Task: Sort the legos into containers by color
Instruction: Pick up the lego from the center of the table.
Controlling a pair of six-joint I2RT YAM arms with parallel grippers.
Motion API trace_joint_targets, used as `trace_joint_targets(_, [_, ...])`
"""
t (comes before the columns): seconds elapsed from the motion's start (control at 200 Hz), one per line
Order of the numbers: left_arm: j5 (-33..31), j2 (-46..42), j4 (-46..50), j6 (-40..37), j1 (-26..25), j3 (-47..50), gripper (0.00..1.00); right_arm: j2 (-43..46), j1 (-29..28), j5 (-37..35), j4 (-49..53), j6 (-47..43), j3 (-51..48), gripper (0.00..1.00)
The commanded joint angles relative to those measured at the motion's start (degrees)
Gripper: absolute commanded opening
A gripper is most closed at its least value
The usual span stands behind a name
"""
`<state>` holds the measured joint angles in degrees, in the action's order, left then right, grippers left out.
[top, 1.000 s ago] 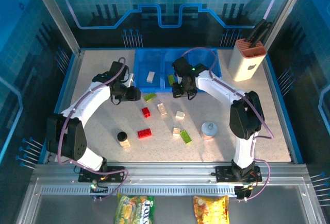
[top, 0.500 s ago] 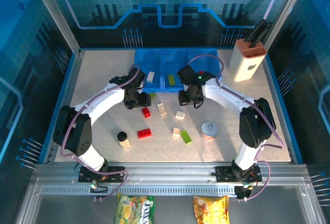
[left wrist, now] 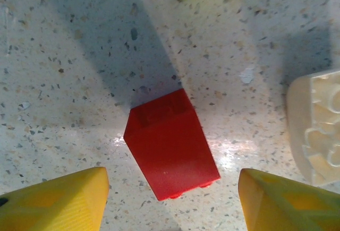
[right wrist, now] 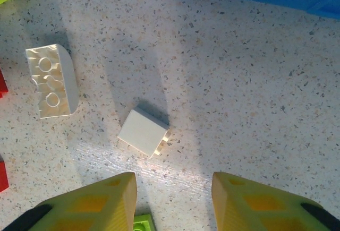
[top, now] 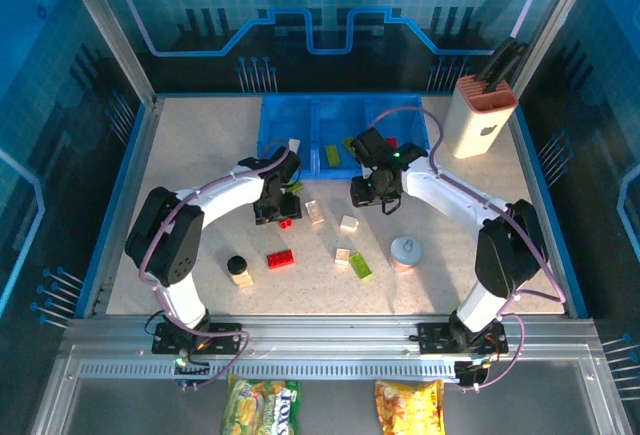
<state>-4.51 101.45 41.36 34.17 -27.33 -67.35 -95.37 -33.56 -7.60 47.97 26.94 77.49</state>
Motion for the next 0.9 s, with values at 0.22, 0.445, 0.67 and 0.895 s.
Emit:
trace_joint_targets(0.22, [-0.06,2.38,-2.11,1.33,-0.66,1.17,0.58,2.12,0.58,-1.28,0.64,0.07,-0.96,0.43])
trace_joint_targets(0.445, [0.14,2.96,-2.46,1.05,-0.71,1.07,0.53,2.98,0.51,-1.57,1.2,0.09,-1.05,0.43])
trace_joint_targets(0.67, [0.11,3.05,-2.31,0.65,-0.68,0.56,0.44,4.02,0.49,-2.18,1.97,0.08,-0.5,0.42])
trace_joint_targets(0.895, [0.12,2.28,-1.64,0.28,-1.13,-0.47,0.38,5.58,0.55,-3.04,2.79,0.05,-0.02,0.42])
